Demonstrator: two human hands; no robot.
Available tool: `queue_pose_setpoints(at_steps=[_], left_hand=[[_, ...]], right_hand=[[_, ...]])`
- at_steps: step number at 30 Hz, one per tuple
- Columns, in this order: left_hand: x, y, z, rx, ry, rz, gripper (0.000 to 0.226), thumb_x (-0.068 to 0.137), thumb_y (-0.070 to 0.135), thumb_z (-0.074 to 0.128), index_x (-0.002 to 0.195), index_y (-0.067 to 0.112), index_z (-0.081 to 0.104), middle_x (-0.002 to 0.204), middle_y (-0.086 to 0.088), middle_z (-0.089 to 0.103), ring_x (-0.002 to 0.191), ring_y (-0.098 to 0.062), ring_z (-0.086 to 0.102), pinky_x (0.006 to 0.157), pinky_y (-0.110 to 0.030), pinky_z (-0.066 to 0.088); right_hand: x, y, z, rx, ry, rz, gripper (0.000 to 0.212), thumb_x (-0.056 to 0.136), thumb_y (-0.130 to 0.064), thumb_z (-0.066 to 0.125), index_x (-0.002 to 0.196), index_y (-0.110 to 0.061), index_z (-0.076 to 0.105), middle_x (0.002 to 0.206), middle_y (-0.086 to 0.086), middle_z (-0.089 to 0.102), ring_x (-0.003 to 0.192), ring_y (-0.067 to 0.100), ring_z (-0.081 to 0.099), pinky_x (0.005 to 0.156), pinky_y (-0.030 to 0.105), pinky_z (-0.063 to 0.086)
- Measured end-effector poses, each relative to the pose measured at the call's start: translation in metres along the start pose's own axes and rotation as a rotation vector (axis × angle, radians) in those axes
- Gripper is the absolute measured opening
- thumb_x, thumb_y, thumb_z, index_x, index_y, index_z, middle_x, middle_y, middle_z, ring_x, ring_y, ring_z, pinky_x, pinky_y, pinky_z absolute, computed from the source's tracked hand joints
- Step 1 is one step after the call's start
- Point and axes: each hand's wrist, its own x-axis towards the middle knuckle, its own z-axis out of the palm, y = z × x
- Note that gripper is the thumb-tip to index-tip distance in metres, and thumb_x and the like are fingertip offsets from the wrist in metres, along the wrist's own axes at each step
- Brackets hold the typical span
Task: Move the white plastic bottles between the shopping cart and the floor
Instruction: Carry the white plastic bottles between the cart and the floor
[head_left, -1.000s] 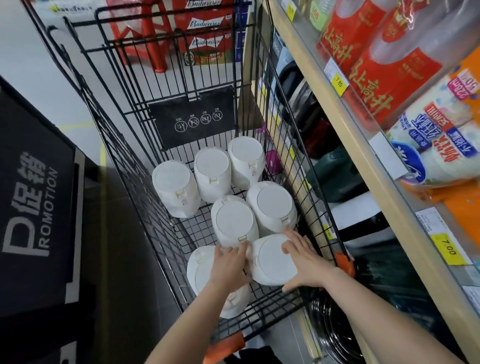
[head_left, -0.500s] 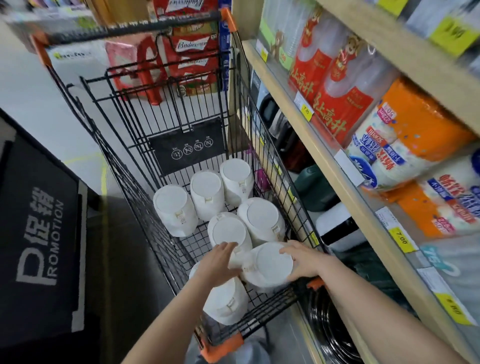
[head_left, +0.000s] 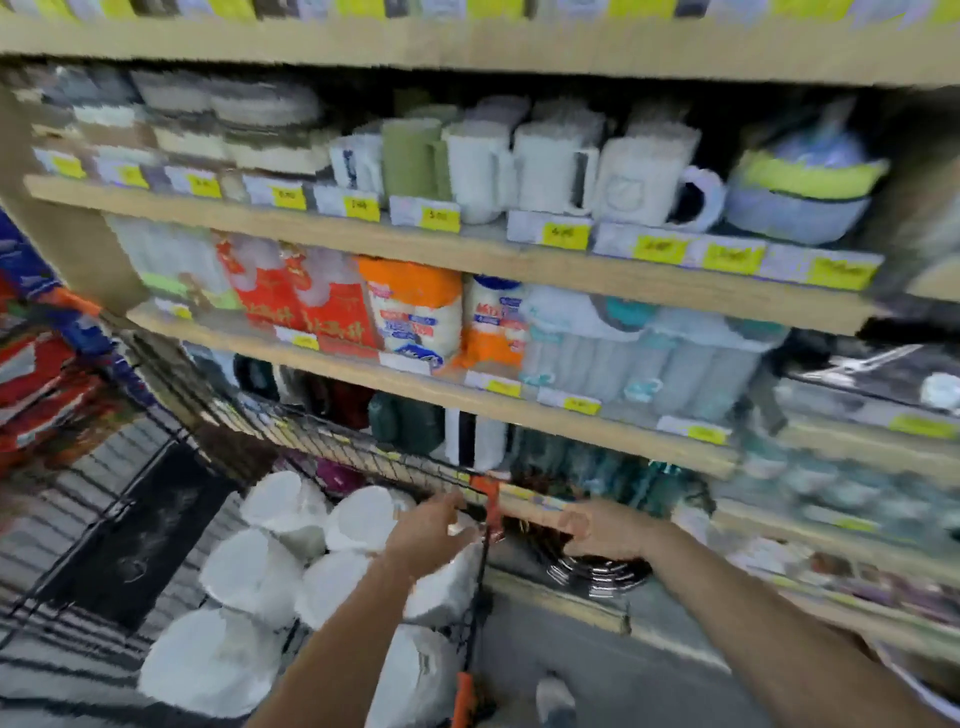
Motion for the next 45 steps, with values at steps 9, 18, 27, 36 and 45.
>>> queue_pose_setpoints(at_steps=[9,18,27,36,45], left_hand=[[-0.008,0.200,0.063,-0.080,-0.184,0.523,0.019,0.087,0.024,0.063,0.105,0.020,0.057,0.089,0.008,0.060,0.084,-0.013,0.059,0.074,-0.023,0.043],[-0.085,0.456,0.203,-0.045,-0.414,0.846,0.015,0.087,0.018,0.062,0.101,0.017,0.059,0.082,0.006,0.059,0.078,-0.014,0.057,0.075,-0.028,0.045],[-0.185,0.668,0.338,-0.065,-0.613,1.027,0.012,0.086,0.019,0.063,0.096,0.018,0.056,0.075,0.011,0.051,0.066,-0.005,0.049,0.071,-0.025,0.043],[-0.179,0.833,0.437,0.018,-0.696,1.106,0.015,0.087,0.019,0.062,0.099,0.020,0.053,0.084,0.004,0.054,0.071,-0.008,0.050,0.074,-0.025,0.045],[-0.153,1.014,0.521,0.068,-0.780,1.176,0.017,0.086,0.023,0.062,0.098,0.029,0.051,0.080,0.009,0.054,0.068,-0.006,0.052,0.079,-0.032,0.049]], right_hand=[[-0.203,0.134,0.066,0.587,0.392,0.302,0.011,0.089,-0.025,0.063,0.099,-0.020,0.061,0.094,-0.006,0.060,0.097,0.021,0.059,0.070,0.012,0.038],[-0.417,0.285,0.166,0.726,0.501,0.677,0.020,0.086,-0.034,0.065,0.104,-0.029,0.058,0.104,-0.003,0.059,0.098,0.017,0.058,0.090,0.028,0.045],[-0.616,0.408,0.230,0.880,0.556,0.934,0.031,0.090,-0.032,0.060,0.117,-0.018,0.057,0.105,-0.001,0.063,0.082,0.010,0.059,0.076,0.021,0.047],[-0.714,0.544,0.264,0.943,0.606,1.124,0.034,0.088,-0.037,0.059,0.118,-0.023,0.058,0.107,-0.005,0.060,0.089,0.011,0.056,0.084,0.023,0.045],[-0.785,0.695,0.254,0.974,0.662,1.246,0.026,0.087,-0.035,0.059,0.111,-0.025,0.061,0.112,-0.002,0.061,0.106,0.017,0.057,0.092,0.026,0.044]])
